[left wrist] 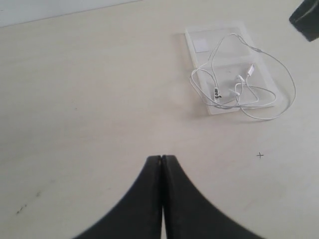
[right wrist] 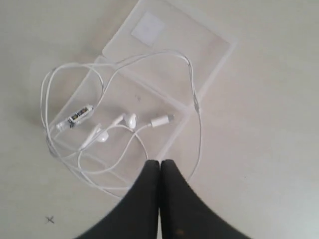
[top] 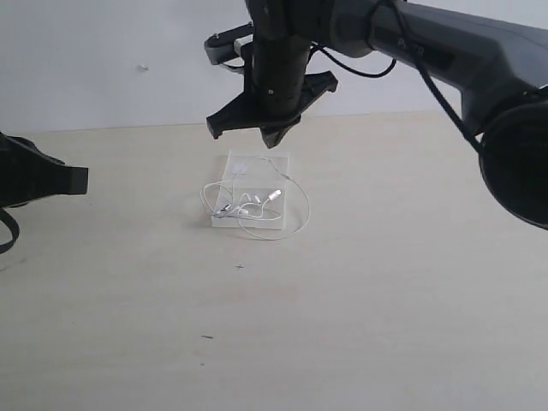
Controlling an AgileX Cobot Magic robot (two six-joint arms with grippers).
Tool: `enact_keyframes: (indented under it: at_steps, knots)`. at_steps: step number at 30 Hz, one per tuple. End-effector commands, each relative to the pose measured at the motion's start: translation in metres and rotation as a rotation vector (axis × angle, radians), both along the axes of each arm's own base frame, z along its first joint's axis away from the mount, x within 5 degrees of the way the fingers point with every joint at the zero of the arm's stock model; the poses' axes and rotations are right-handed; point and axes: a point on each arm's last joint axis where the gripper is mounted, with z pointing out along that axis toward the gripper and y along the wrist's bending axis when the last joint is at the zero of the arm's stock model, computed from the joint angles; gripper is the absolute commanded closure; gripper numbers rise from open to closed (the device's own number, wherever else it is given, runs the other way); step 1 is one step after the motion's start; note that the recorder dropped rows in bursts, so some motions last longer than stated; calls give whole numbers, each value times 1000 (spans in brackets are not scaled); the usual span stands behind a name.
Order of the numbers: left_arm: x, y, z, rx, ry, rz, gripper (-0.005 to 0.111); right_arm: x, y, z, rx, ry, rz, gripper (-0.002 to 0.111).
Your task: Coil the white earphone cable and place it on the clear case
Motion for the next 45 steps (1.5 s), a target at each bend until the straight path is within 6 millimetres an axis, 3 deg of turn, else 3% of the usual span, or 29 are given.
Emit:
enact_keyframes:
  at_steps: [1, 6, 10, 17, 21, 28, 33, 41, 45]
  knots:
    - [0, 1, 0, 11, 0, -5, 107, -8, -11, 42, -2, -63, 48, 108]
    - [-4, 3, 2, 11, 5, 5, 107, -38, -23, 93, 102, -84, 55, 108]
    - [-4, 3, 1, 16, 15, 9, 107, -67, -39, 110, 125, -50, 57, 108]
    - [-4, 3, 1, 16, 15, 9, 107, -124, -76, 112, 158, -88, 59, 108]
    - [-4, 3, 1, 16, 15, 9, 107, -177, -111, 126, 292, -234, 22, 108]
    - [-4, 3, 1, 16, 15, 9, 107, -267, -171, 106, 455, -381, -21, 108]
    - [-4, 3, 1, 16, 15, 9, 107, -320, -208, 116, 483, -452, -18, 108]
    - [-4, 3, 1, 16, 16, 10, 107, -376, -245, 142, 658, -682, 3, 108]
    - [-4, 3, 1, 16, 16, 10, 107, -393, -256, 146, 732, -829, 22, 108]
